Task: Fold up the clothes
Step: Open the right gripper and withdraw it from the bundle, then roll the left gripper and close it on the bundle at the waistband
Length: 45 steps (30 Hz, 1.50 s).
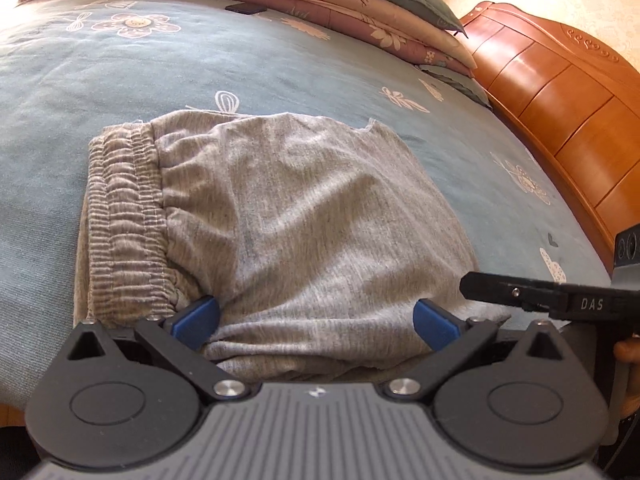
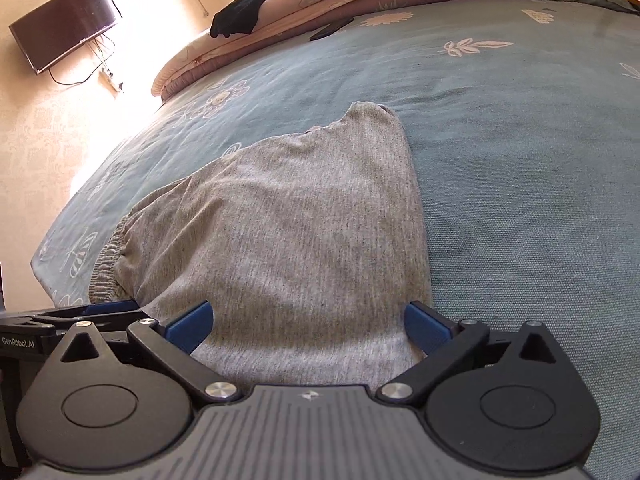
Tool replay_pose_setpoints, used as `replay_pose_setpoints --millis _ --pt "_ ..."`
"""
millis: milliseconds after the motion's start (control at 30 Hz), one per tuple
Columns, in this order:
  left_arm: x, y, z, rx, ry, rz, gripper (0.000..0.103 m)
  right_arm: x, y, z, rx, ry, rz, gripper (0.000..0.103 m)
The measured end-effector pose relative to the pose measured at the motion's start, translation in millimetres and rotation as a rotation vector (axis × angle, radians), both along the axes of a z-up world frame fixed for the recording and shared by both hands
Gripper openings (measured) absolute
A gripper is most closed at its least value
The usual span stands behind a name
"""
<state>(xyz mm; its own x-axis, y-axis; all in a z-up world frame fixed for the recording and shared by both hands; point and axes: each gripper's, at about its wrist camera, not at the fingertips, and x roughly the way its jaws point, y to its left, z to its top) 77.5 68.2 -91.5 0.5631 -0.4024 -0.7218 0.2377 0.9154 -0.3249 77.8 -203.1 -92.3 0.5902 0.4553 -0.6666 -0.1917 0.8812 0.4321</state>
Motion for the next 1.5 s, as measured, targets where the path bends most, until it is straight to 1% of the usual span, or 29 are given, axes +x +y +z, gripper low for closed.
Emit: replay_pose_setpoints --millis 67,100,133,200,267,300,333,400,433,467,500,567,600,667,800,900,967,1067,1133,1267,1333,1400,1500 --pt "2 -4 6 0.045 0.015 -0.047 0.102 0 -3 1 0.017 0.002 0.006 0.103" --pt "3 0 14 0.036 0.022 -0.044 0.102 2 -5 2 0.029 0.015 0.003 0.103" --pt "4 6 23 0.009 0.009 -0.03 0.102 2 -9 5 0.055 0.031 -0.011 0.103" --pt "4 28 44 -0.064 -0.065 0.023 0.102 -1 -18 11 0.137 0.041 -0.034 0.103" --pt "10 54 57 -0.118 -0.115 0.112 0.102 -7 -26 20 0.19 0.009 -0.043 0.103" --pt "15 66 58 -0.138 -0.111 0.157 0.102 -10 -30 24 0.211 -0.005 -0.047 0.103" --pt "20 80 56 -0.16 -0.096 0.208 0.102 -12 -32 27 0.208 -0.014 -0.052 0.103" --pt "34 107 42 -0.212 -0.006 0.311 0.102 -16 -34 33 0.185 -0.03 -0.062 0.103" --pt "39 117 32 -0.237 0.048 0.342 0.102 -18 -35 36 0.174 -0.037 -0.066 0.103" --pt "44 127 21 -0.274 0.107 0.368 0.102 -19 -35 37 0.163 -0.038 -0.07 0.103" --pt "45 133 10 -0.318 0.15 0.378 0.102 -21 -36 38 0.154 -0.037 -0.075 0.103" --pt "48 140 -7 -0.387 0.207 0.38 0.102 -22 -37 36 0.143 -0.027 -0.087 0.103" --pt "50 141 -13 -0.392 0.216 0.38 0.102 -23 -38 35 0.138 -0.021 -0.094 0.103" --pt "53 143 -18 -0.418 0.202 0.368 0.102 -23 -39 33 0.13 -0.009 -0.107 0.103" --pt "72 144 -31 -0.518 0.231 0.32 0.102 -22 -40 29 0.115 0.012 -0.13 0.103" --pt "89 145 -34 -0.546 0.222 0.283 0.102 -21 -40 29 0.101 0.019 -0.139 0.103" --pt "100 148 -36 -0.57 0.21 0.282 0.102 -21 -39 30 0.09 0.019 -0.142 0.103" --pt "106 151 -41 -0.63 0.222 0.29 0.102 -18 -35 30 0.086 0.016 -0.14 0.103" --pt "101 149 -41 -0.636 0.233 0.274 0.102 -16 -32 29 0.083 0.022 -0.137 0.103" --pt "74 141 -41 -0.634 0.263 0.222 0.102 -14 -28 26 0.076 0.031 -0.114 0.103" --pt "68 138 -41 -0.626 0.256 0.196 0.102 -13 -30 24 0.1 0.033 -0.098 0.103" --pt "74 138 -40 -0.631 0.26 0.186 0.102 -9 -32 22 0.132 0.039 -0.093 0.103" --pt "95 141 -42 -0.681 0.27 0.203 0.102 0 -36 22 0.179 0.033 -0.089 0.103"
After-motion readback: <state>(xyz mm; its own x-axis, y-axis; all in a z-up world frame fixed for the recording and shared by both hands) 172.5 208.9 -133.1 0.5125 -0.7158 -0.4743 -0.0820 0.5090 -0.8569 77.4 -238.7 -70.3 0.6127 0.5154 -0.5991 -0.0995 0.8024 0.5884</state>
